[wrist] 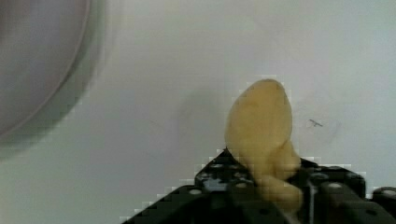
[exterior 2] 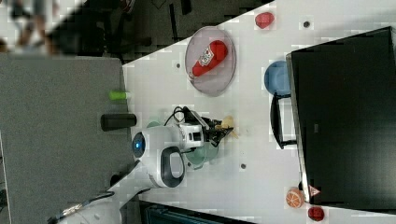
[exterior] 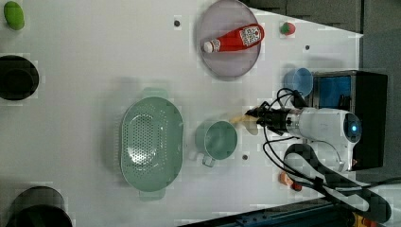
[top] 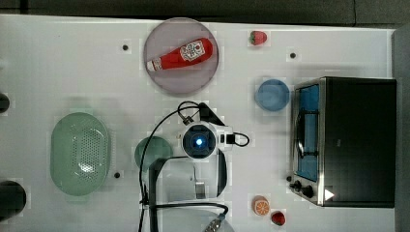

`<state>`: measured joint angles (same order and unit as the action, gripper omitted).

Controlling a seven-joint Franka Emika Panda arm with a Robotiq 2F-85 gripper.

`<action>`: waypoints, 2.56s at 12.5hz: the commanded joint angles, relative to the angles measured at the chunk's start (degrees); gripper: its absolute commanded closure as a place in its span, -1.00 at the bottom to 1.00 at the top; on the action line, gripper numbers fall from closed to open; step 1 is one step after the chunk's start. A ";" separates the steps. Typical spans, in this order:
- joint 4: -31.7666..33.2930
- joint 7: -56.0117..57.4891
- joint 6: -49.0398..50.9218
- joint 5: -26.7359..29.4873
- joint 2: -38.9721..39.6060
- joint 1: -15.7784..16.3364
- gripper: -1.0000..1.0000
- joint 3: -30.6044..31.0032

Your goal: Pick Banana and place it in strainer.

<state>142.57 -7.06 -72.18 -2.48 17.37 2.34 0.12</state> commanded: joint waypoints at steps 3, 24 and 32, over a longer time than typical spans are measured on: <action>-5.27 -2.55 23.15 0.27 -20.88 -0.90 0.48 -2.13; -25.10 -63.46 39.64 10.03 -14.25 5.89 0.48 30.98; -25.10 -74.27 30.65 4.12 -2.32 6.92 -0.22 33.13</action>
<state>120.63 -76.21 -40.71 0.74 17.78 9.41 33.96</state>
